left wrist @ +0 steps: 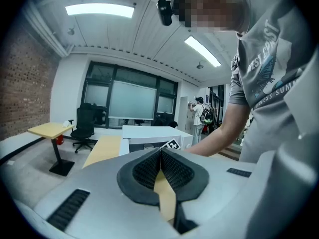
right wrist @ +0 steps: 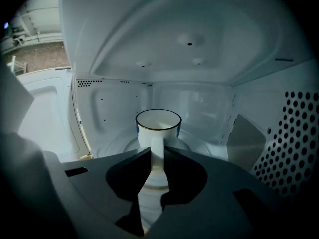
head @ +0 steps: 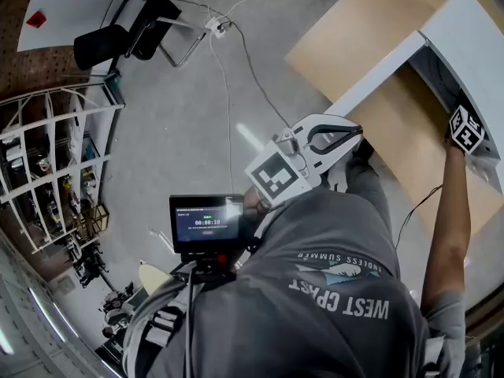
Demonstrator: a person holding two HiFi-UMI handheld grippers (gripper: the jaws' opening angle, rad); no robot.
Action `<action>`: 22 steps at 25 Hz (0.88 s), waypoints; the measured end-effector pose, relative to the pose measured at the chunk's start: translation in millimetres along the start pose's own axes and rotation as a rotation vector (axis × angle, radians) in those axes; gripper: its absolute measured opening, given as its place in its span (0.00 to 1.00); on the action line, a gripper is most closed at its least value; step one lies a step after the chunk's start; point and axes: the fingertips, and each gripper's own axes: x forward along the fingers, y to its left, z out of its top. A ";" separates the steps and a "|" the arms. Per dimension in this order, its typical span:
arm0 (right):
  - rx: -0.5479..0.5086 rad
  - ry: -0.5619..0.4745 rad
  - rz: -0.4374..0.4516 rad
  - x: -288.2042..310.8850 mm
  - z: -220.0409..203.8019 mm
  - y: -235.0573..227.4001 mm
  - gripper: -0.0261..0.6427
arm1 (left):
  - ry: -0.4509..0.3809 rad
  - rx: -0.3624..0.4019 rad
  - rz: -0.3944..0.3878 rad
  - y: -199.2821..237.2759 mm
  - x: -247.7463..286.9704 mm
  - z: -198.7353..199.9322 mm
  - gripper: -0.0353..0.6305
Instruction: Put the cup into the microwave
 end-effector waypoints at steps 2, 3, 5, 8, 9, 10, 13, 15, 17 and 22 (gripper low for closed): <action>-0.008 -0.006 -0.013 0.9 0.2 -2.6 0.14 | 0.000 0.001 -0.003 -0.8 0.2 0.1 0.09; -0.010 -0.008 -0.017 1.1 0.3 -3.5 0.14 | 0.000 0.002 -0.005 -1.2 0.4 0.4 0.09; -0.009 -0.008 -0.013 0.7 -1.0 -3.6 0.14 | -0.003 0.006 -0.009 -2.2 0.7 0.7 0.09; -0.011 -0.004 0.023 2.8 -10.9 -1.7 0.15 | -0.011 0.013 -0.016 -4.9 0.0 -0.5 0.09; -0.012 -0.001 0.035 3.6 -13.4 -0.3 0.18 | -0.013 0.014 -0.017 -5.4 -0.5 -1.2 0.09; -0.010 0.002 0.044 3.8 -14.6 1.1 0.25 | -0.014 0.015 -0.017 -5.7 -1.1 -1.8 0.09; -0.002 0.009 0.053 3.2 -19.0 1.4 0.28 | -0.015 0.022 -0.022 -6.7 -2.3 -2.9 0.09; -0.004 0.012 0.045 0.4 -21.0 1.2 0.28 | -0.020 0.032 -0.028 -8.6 -3.0 -3.7 0.09; 0.004 0.016 0.031 -4.1 -26.5 1.2 0.28 | -0.028 0.044 -0.039 -10.9 -5.2 -7.8 0.09; 0.040 0.017 0.008 -22.1 -69.6 19.7 0.28 | -0.050 0.095 -0.071 -20.5 -25.7 -45.1 0.09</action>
